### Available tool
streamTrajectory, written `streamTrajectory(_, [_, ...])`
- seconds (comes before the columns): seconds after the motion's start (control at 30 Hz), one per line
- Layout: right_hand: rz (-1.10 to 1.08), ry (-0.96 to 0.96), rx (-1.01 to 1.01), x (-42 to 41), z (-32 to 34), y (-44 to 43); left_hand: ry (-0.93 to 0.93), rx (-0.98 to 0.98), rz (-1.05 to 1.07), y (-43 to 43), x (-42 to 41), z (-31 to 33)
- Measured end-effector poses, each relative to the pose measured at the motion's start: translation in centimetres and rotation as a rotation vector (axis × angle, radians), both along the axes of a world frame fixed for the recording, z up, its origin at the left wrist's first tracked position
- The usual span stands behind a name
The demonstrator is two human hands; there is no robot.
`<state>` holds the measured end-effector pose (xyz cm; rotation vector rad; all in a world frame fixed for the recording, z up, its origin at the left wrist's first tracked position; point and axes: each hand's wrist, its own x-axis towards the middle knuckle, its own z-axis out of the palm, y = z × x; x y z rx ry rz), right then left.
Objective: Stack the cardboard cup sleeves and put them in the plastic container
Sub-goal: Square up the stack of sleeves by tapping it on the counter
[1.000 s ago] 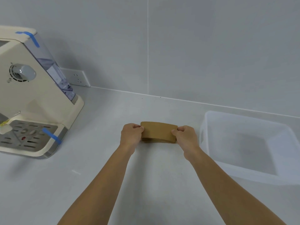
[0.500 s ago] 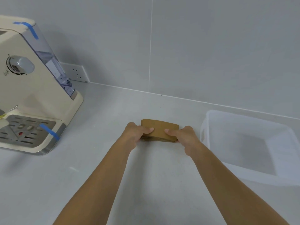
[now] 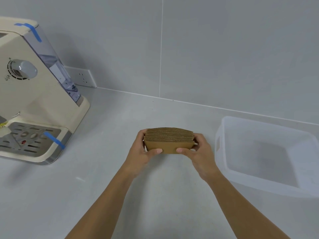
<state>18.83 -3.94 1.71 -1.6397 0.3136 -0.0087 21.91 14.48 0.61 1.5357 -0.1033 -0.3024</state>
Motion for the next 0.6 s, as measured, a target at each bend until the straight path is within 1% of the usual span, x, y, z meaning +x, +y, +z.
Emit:
streamTrajectory(0.13, [0.015,-0.016,-0.032,-0.5,-1.1,0.3,-0.021,-0.005,-0.025,0.0,-0.6,-0.8])
streamTrajectory(0.23, [0.058,0.000,-0.019,-0.9,-1.8,0.3,-0.015,0.030,-0.059,0.1,-1.1,-1.6])
streamTrajectory(0.3, [0.104,0.030,-0.035,-1.0,-2.1,0.4,0.013,0.040,-0.046,0.0,-1.4,-1.9])
streamTrajectory(0.4, [0.126,0.043,0.028,-0.9,-2.2,0.8,0.045,-0.004,0.000,-0.4,-1.4,-2.0])
streamTrajectory(0.5, [0.049,0.002,0.105,-0.8,-2.1,1.6,0.082,-0.049,0.083,-1.1,-1.2,-1.6])
streamTrajectory(0.6, [-0.103,-0.055,0.203,-0.3,-2.2,2.6,0.132,-0.006,0.219,-2.4,-1.2,-0.7])
